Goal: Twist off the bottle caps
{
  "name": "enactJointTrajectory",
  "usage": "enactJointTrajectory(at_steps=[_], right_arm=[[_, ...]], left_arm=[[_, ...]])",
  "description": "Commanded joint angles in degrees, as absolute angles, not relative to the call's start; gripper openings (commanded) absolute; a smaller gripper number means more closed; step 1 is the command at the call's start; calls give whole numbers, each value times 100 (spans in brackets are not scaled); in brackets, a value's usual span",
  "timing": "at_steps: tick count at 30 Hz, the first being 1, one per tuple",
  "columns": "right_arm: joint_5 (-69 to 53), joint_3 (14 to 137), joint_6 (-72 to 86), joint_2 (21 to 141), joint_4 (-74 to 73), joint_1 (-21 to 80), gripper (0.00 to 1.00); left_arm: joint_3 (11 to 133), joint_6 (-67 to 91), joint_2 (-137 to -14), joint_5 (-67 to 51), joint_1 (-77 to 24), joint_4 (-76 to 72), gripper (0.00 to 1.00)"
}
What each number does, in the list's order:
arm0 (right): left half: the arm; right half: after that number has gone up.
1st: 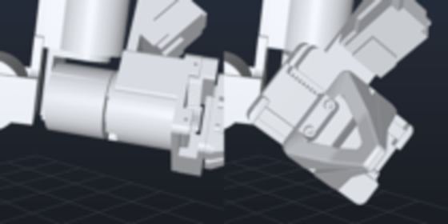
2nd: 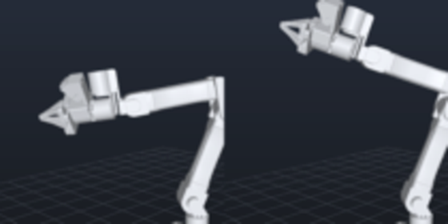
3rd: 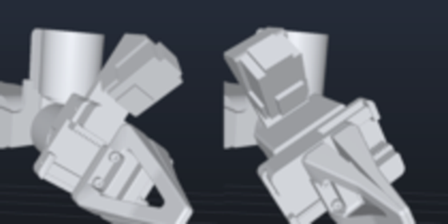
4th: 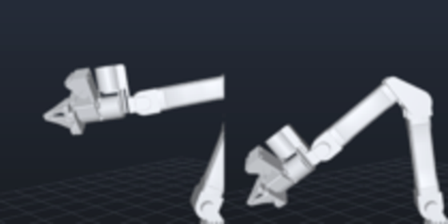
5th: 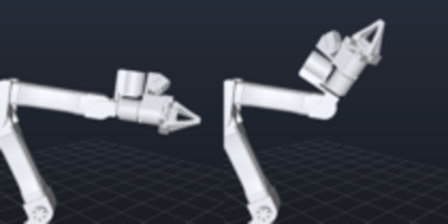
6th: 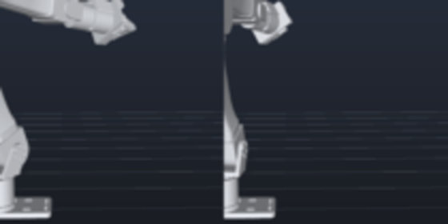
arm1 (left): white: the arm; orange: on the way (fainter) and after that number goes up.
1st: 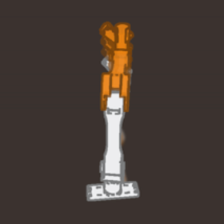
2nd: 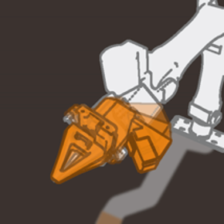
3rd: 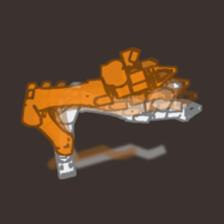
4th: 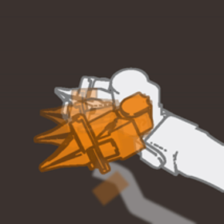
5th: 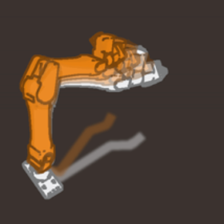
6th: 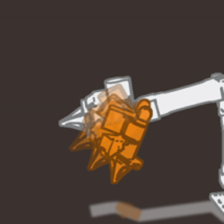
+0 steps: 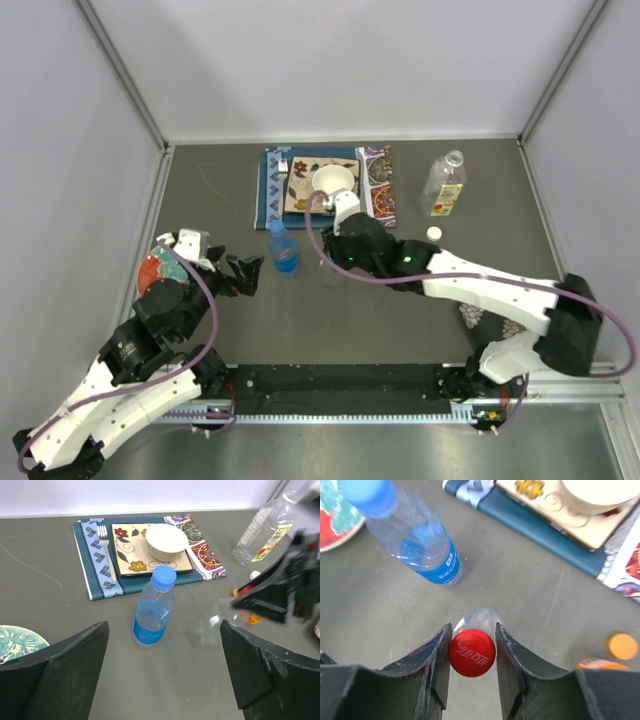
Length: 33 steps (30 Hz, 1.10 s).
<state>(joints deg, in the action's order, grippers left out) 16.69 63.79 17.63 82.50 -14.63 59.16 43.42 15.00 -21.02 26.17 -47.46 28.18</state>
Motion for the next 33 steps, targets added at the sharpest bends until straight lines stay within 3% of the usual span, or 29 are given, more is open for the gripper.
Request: enactJointTrajectory(at_steps=[1, 7, 16, 24, 33], right_arm=[[2267, 6722, 1547, 6763, -1853, 5959, 22], [2268, 7460, 1845, 6170, -2670, 5933, 0], [205, 7226, 2672, 5362, -2295, 5423, 0], [-799, 7031, 2892, 4861, -1690, 5335, 0], [-1652, 6776, 3164, 4842, -853, 5300, 0]], left_arm=[[4474, 1380, -2223, 2295, -4729, 2313, 98], [5024, 1415, -3003, 1153, -4728, 1573, 99], [5975, 1871, -4120, -1605, -4351, 387, 99], [5880, 2478, -4579, -4453, -3814, -842, 99], [5739, 2277, -4702, -4676, -3814, -659, 99]])
